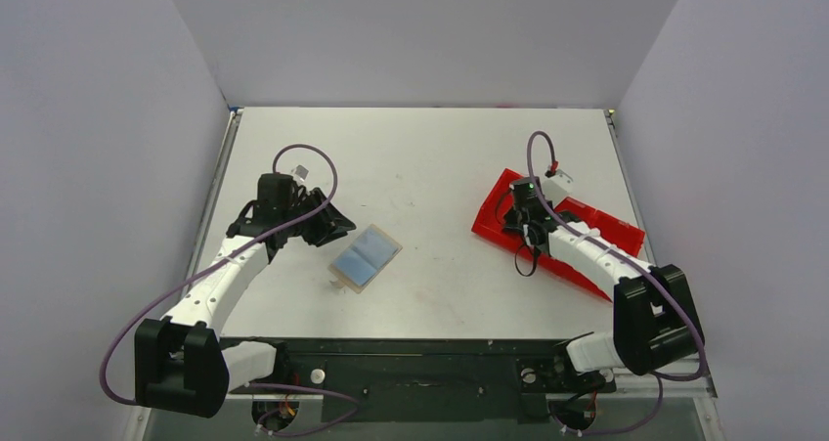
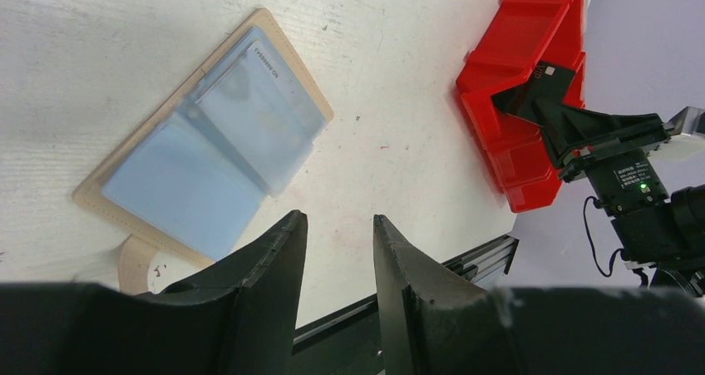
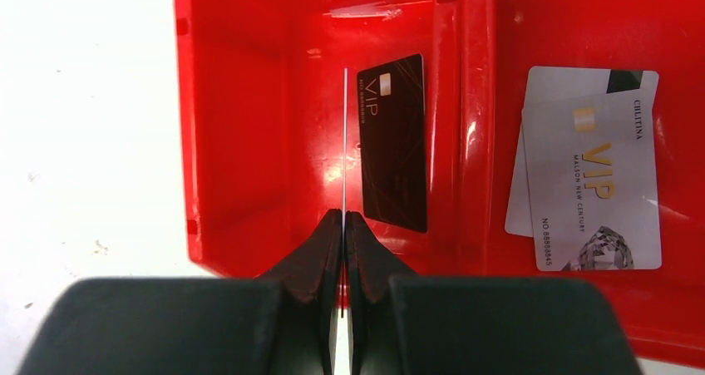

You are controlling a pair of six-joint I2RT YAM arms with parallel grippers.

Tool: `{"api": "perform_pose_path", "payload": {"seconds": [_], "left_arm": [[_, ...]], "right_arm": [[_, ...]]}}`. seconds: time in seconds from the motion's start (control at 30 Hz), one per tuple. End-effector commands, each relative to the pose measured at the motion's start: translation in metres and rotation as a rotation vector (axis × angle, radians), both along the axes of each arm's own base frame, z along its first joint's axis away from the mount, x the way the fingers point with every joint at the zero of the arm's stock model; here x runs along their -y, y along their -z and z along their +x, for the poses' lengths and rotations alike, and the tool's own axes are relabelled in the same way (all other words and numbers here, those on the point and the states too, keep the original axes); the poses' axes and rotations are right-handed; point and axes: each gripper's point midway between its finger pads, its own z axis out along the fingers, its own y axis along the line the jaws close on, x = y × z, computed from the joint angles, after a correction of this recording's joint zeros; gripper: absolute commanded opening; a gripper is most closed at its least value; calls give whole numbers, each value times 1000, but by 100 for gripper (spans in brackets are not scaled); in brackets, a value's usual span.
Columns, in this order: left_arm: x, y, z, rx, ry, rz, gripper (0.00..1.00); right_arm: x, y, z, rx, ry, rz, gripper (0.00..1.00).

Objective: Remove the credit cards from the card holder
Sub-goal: Place the credit card in the storage box.

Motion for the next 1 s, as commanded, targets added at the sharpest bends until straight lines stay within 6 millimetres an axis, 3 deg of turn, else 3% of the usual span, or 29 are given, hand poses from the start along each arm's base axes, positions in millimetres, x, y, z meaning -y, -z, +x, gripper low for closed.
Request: {"api": "perform_pose_path", "payload": {"seconds": [0.0,0.4,0.67,0.87,0.97], "left_arm": [[1,-16,7,60,6,4,32],[0,-13,5,51,-1,10,32],[-1,-10,6,40,-9,16,32],[-14,0,5,-5,-77,74,32],[-31,15,0,-60,-157,172,32]], "right_arm": [[4,-11,20,59,36,-10,0],[6,-13,24,66,41,-27,32],[4,-32,18,93,8,-31,44],[-21,-58,14,119,-122,-78,58],[-56,-66,11,113,-259,-97,59]]}}
